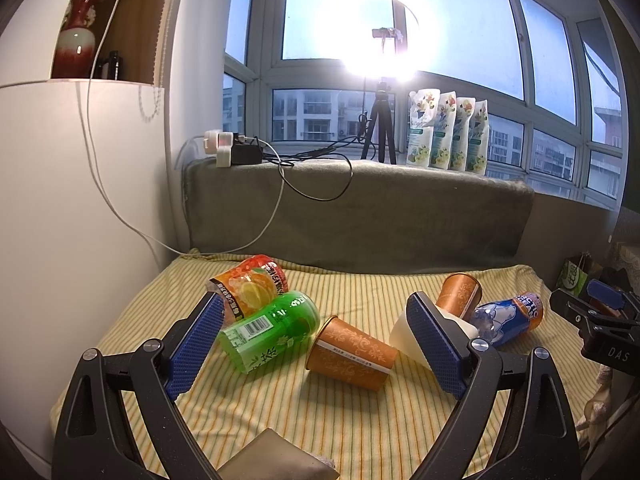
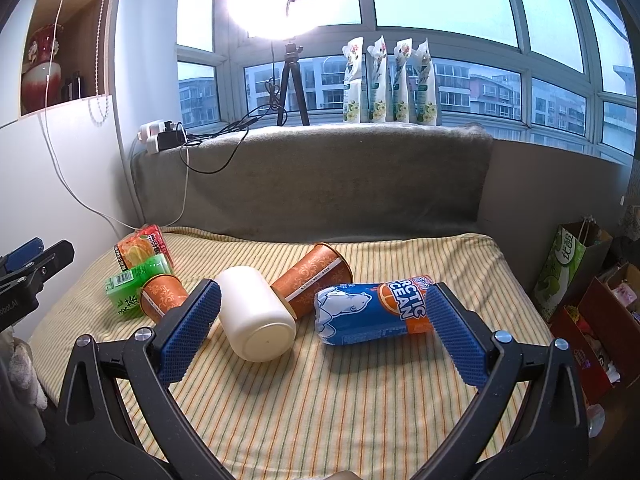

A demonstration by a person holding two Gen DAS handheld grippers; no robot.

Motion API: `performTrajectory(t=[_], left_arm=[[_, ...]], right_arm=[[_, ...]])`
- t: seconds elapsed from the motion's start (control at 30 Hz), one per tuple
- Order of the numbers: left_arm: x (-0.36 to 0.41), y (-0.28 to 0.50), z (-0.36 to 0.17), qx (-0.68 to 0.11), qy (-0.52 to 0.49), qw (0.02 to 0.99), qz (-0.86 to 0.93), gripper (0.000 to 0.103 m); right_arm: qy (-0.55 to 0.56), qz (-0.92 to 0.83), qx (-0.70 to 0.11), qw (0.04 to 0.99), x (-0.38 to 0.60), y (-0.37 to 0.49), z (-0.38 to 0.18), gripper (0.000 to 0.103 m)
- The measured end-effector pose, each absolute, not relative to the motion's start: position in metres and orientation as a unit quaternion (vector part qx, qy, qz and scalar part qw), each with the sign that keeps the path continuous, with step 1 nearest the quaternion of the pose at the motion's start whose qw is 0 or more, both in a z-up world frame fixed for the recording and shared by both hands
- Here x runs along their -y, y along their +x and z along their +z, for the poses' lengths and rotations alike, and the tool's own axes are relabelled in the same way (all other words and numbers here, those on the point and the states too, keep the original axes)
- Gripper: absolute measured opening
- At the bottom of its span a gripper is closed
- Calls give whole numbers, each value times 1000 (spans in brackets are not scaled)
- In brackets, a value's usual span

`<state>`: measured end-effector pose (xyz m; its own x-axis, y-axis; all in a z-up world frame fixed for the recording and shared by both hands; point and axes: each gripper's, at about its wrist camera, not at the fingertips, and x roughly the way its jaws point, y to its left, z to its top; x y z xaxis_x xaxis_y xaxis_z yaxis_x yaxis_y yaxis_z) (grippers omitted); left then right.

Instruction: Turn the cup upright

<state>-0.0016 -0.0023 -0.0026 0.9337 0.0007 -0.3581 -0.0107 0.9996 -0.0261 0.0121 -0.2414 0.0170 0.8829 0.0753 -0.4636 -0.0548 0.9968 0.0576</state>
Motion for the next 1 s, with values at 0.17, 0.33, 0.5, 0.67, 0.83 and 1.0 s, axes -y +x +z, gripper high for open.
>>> performTrajectory(t=[0.17,0.33,0.5,0.67,0.83,1.0], left_arm=[[0,-2,-4,-184,-14,983,4,93],[-8,2,-8,-189,-17,982,8,93],[-17,2,-13,-197,-18,980,13,93],[-29,4,-22,-216,-17,976,23,93],[-44,8,-30,-238,-8,971,31,93],[-59,8,-37,-249,-3,968,43,93]], right_arm=[[16,38,-242,969,233,17,11,103],[9,48,-245,968,227,23,13,103],[-10,68,-245,967,217,33,19,103],[-23,96,-250,963,202,51,26,103],[-38,120,-253,959,181,69,28,103],[-65,159,-273,947,153,95,26,103]])
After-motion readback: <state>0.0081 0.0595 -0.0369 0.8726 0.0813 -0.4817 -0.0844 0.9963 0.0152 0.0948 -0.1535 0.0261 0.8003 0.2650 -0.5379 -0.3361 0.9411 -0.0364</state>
